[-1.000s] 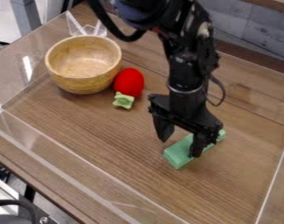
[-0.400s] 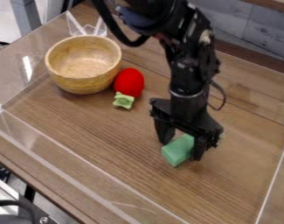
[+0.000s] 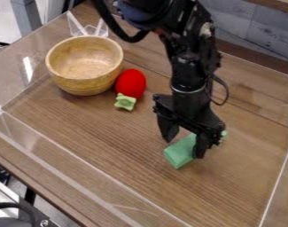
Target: Put the green stick in the brown bowl
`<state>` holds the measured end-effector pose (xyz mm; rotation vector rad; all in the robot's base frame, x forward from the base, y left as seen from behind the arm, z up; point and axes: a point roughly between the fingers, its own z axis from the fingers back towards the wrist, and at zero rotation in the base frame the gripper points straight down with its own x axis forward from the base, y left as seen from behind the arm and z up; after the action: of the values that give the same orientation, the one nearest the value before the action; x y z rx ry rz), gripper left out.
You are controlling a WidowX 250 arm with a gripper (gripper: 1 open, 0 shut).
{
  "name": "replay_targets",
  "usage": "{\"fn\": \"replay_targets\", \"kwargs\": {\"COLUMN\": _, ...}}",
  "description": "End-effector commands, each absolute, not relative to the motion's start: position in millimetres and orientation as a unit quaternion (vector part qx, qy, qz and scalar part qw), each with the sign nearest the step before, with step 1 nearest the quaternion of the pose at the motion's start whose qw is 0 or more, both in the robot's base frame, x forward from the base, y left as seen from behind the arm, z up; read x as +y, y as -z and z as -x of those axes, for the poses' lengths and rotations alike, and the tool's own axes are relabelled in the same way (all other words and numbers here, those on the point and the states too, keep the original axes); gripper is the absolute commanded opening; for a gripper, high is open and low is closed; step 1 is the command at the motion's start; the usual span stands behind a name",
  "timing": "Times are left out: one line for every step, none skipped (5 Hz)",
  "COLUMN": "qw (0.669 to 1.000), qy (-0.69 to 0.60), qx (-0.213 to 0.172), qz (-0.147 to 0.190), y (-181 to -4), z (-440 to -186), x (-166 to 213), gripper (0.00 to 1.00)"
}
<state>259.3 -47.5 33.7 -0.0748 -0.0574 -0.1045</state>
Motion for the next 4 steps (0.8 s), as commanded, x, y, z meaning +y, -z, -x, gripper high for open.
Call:
{"fn": "replay_targets", "kwargs": {"qw": 0.995, "qy": 0.073, "qx": -0.063, "qz": 0.041, "y": -44.7, "z": -267, "x": -57, "gripper": 1.0}}
{"fn": "replay_targets", "kwargs": {"qw": 0.993, "qy": 0.089, "qx": -0.062, "qz": 0.04, "y": -38.7, "z": -264, "x": -67, "gripper": 1.0}}
{"fn": "replay_targets", "kwargs": {"qw": 0.991, "qy": 0.115, "qx": -0.059, "qz": 0.041, "y": -32.8, "z": -261, "x": -68, "gripper": 0.0}}
{"fn": "replay_targets", "kwargs": {"qw": 0.99, "qy": 0.119, "qx": -0.058, "qz": 0.042, "y": -28.5, "z": -266, "x": -75, "gripper": 0.0}}
